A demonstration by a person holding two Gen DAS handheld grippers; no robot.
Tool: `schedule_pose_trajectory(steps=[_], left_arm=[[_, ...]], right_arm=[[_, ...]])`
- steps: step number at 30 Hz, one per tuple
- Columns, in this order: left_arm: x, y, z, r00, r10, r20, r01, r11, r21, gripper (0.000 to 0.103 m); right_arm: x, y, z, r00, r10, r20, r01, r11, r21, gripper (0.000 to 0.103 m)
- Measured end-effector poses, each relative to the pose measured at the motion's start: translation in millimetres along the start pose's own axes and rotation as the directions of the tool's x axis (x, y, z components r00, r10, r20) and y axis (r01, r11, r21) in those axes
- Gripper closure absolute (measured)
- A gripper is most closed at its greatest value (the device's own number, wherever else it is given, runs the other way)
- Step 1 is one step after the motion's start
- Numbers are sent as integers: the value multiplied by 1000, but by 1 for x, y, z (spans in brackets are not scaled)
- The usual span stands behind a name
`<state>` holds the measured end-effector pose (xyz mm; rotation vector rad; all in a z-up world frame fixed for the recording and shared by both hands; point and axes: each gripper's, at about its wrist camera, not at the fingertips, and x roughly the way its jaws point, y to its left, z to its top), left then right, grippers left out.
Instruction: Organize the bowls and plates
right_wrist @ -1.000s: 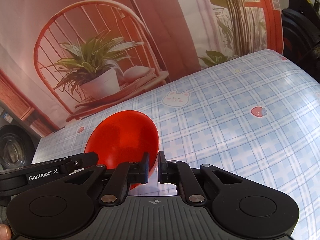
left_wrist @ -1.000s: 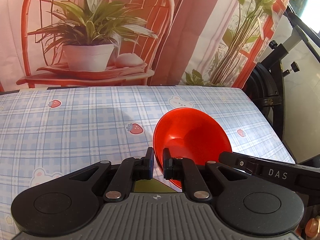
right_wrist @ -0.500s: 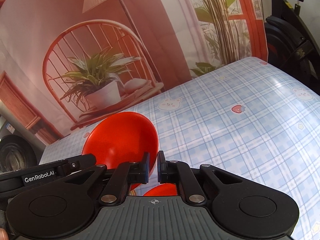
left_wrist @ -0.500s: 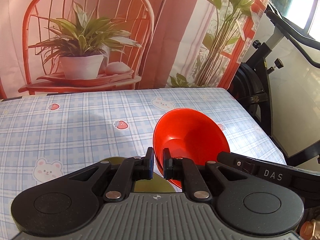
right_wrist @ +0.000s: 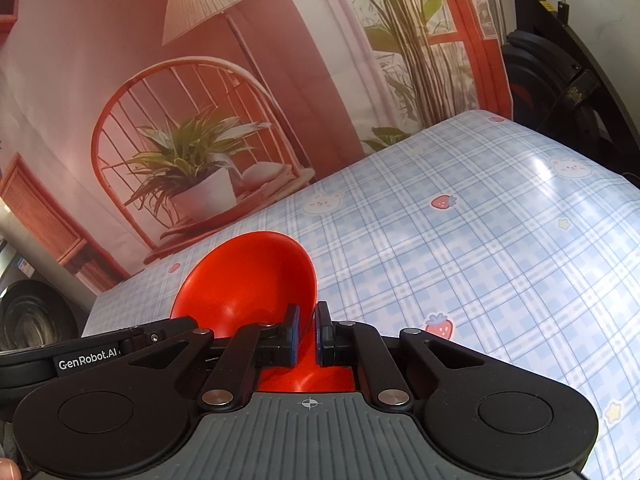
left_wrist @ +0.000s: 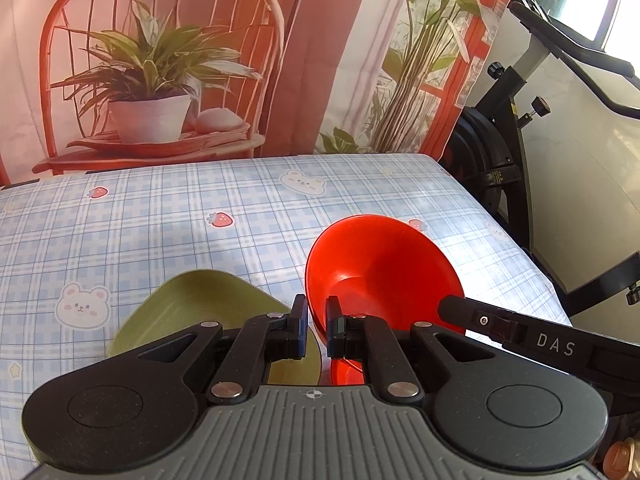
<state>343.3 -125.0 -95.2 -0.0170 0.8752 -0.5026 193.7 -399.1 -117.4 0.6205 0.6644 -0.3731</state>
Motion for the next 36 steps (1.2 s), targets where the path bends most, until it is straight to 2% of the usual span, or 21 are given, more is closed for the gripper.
schedule_pose_trajectory(steps=[17, 36], left_arm=[[-6, -17, -29, 1000, -28, 12, 28, 1000, 3, 92], [6, -15, -39, 998, -35, -48, 34, 999, -17, 92]], right_arm=[[-11, -29, -22, 1000, -19, -20, 20, 999, 35, 96], [-6, -40, -31, 999, -27, -47, 29, 998, 49, 96]])
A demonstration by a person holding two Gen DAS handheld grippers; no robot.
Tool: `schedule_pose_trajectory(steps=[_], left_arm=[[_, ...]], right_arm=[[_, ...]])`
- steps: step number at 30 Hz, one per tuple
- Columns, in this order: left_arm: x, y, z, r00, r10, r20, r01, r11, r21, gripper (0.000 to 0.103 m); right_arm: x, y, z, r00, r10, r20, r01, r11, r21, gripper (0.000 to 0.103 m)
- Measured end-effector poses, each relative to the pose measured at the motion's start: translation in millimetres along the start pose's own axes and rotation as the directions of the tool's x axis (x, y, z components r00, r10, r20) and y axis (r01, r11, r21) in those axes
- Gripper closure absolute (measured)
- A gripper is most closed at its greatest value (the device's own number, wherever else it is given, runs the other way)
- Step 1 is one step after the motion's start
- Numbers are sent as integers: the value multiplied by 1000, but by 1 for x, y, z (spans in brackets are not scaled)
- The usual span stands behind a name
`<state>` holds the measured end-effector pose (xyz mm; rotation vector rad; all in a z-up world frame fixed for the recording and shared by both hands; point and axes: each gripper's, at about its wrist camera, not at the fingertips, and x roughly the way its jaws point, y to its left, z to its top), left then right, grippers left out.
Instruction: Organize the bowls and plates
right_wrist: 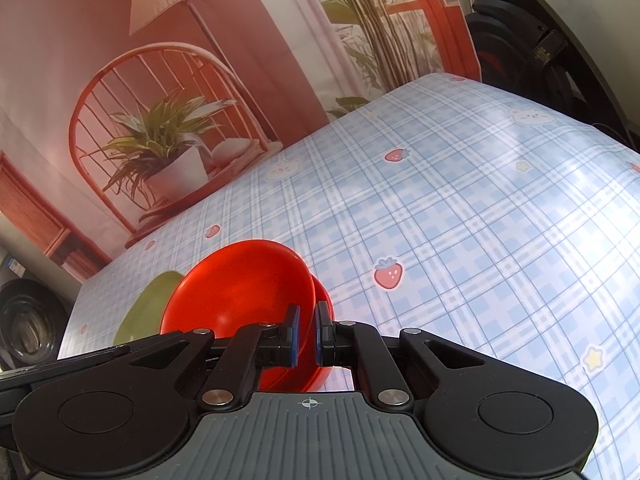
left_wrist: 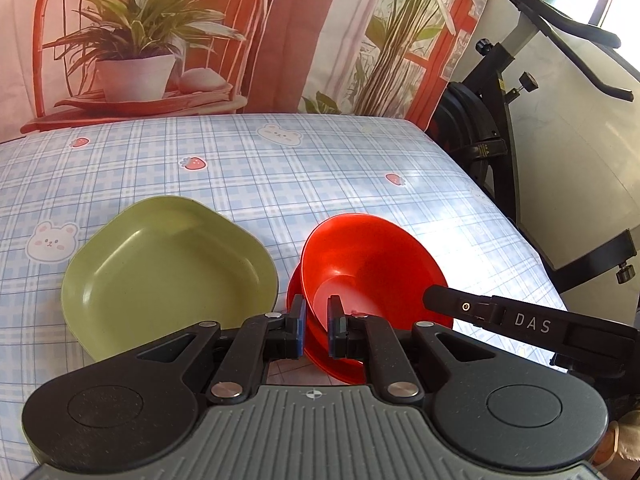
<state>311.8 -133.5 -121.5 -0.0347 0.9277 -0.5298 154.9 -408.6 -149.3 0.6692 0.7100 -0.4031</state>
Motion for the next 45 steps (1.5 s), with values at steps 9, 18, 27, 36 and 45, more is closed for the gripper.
schedule_pose_trajectory(steps=[9, 18, 27, 36, 45], left_arm=[[5, 0, -1, 1000, 7, -27, -8, 1000, -4, 91], [7, 2, -4, 999, 6, -41, -7, 1000, -17, 91], [9, 2, -5, 999, 5, -48, -6, 1000, -17, 91], [8, 2, -6, 999, 8, -49, -10, 1000, -22, 84], [7, 7, -5, 999, 28, -42, -30, 998, -51, 71]], right_arm=[[1, -2, -1, 1000, 4, -8, -4, 1000, 9, 96], [1, -1, -2, 1000, 3, -8, -3, 1000, 5, 96], [1, -1, -2, 1000, 2, -7, -2, 1000, 4, 95], [-2, 2, -1, 1000, -13, 5, 13, 1000, -10, 93], [-3, 2, 0, 1000, -25, 19, 26, 1000, -18, 90]])
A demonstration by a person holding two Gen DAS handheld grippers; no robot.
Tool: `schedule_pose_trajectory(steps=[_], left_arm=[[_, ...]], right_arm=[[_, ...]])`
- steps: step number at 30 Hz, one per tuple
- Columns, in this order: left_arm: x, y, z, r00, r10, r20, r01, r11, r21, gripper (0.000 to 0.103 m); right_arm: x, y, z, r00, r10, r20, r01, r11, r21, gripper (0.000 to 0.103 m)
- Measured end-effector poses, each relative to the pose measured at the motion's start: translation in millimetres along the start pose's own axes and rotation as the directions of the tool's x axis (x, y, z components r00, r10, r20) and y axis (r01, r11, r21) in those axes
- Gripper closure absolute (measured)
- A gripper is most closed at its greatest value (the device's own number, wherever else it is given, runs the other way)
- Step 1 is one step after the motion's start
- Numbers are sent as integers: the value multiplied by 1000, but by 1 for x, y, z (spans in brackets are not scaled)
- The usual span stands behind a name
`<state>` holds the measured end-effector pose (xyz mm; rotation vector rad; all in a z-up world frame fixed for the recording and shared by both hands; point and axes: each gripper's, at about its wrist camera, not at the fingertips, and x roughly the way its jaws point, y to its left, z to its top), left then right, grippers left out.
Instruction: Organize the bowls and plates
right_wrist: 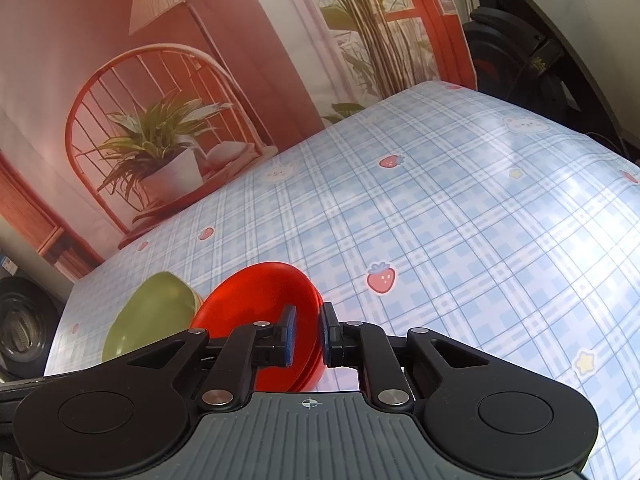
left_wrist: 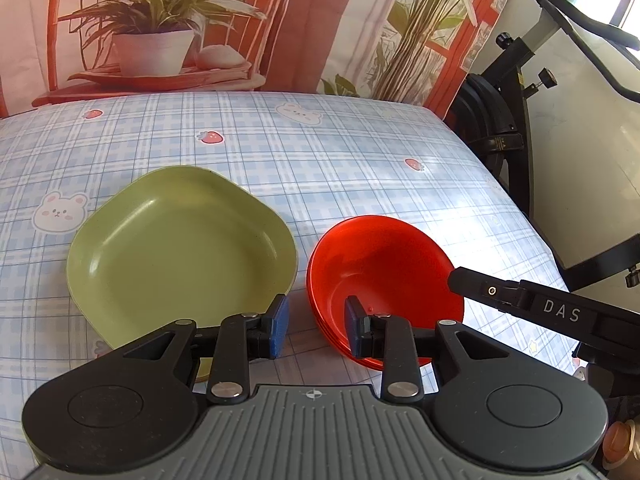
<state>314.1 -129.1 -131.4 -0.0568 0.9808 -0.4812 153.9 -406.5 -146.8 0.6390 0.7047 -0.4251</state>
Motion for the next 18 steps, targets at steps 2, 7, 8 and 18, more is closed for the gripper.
schedule_pose_trajectory(steps=[2, 7, 8, 18], left_arm=[[0, 1, 0, 1000, 3, 0, -3, 1000, -7, 71], [0, 0, 0, 1000, 10, 1, -10, 1000, -17, 71], [0, 0, 0, 1000, 10, 2, -10, 1000, -18, 71], [1, -1, -1, 1000, 6, 9, -6, 1000, -25, 71]], right_arm=[[0, 1, 1, 1000, -1, 2, 1, 1000, -3, 89], [0, 2, 2, 1000, -2, 10, 2, 1000, -11, 89], [0, 2, 2, 1000, -3, 13, 3, 1000, -13, 88], [8, -4, 2, 1000, -15, -1, 15, 1000, -7, 87]])
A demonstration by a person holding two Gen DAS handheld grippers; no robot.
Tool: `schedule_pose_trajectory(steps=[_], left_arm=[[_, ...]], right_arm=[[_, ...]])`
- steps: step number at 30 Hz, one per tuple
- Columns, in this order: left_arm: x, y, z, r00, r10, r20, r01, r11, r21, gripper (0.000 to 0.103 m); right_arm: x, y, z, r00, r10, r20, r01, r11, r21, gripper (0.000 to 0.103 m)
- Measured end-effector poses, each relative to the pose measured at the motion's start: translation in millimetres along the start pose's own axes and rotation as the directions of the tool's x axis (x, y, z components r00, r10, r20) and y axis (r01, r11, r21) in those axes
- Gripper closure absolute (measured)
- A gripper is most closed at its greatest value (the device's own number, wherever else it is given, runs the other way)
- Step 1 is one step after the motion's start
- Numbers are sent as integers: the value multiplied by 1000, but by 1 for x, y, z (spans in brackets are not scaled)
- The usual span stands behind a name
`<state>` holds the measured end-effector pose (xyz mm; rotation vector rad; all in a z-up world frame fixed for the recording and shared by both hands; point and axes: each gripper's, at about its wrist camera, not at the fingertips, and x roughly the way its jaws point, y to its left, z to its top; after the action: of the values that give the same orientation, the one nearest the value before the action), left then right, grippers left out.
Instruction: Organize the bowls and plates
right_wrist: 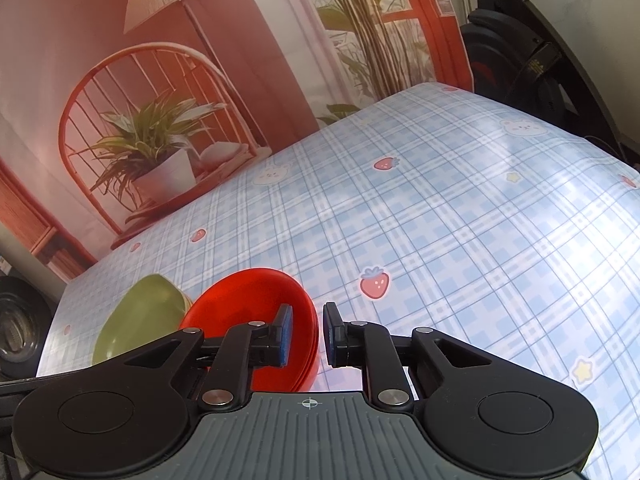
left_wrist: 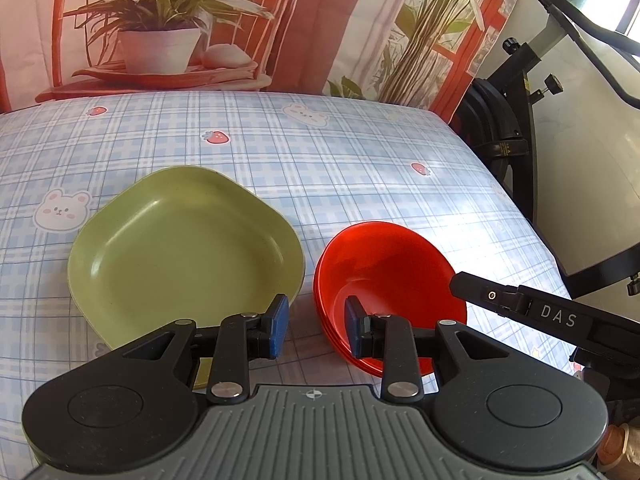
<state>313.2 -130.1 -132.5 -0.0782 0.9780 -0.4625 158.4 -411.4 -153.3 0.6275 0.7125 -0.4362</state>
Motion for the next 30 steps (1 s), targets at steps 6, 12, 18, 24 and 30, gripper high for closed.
schedule_pose_trajectory(steps=[6, 12, 18, 24, 30], left_arm=[[2, -1, 1, 1000, 1, 2, -1, 1000, 3, 71], [1, -1, 0, 999, -35, 3, 35, 999, -12, 71], [6, -8, -3, 998, -59, -13, 59, 998, 19, 72], [13, -5, -4, 998, -58, -22, 58, 998, 5, 72], [21, -6, -5, 997, -61, -41, 61, 998, 2, 73]], right_arm=[[8, 1, -5, 1000, 6, -23, -6, 1000, -1, 87], [14, 0, -8, 999, 11, -38, -11, 1000, 4, 87], [17, -3, -9, 999, 20, -46, -20, 1000, 10, 87], [20, -4, -10, 998, 27, -52, -26, 1000, 14, 87], [21, -4, -11, 998, 33, -49, -32, 999, 16, 89]])
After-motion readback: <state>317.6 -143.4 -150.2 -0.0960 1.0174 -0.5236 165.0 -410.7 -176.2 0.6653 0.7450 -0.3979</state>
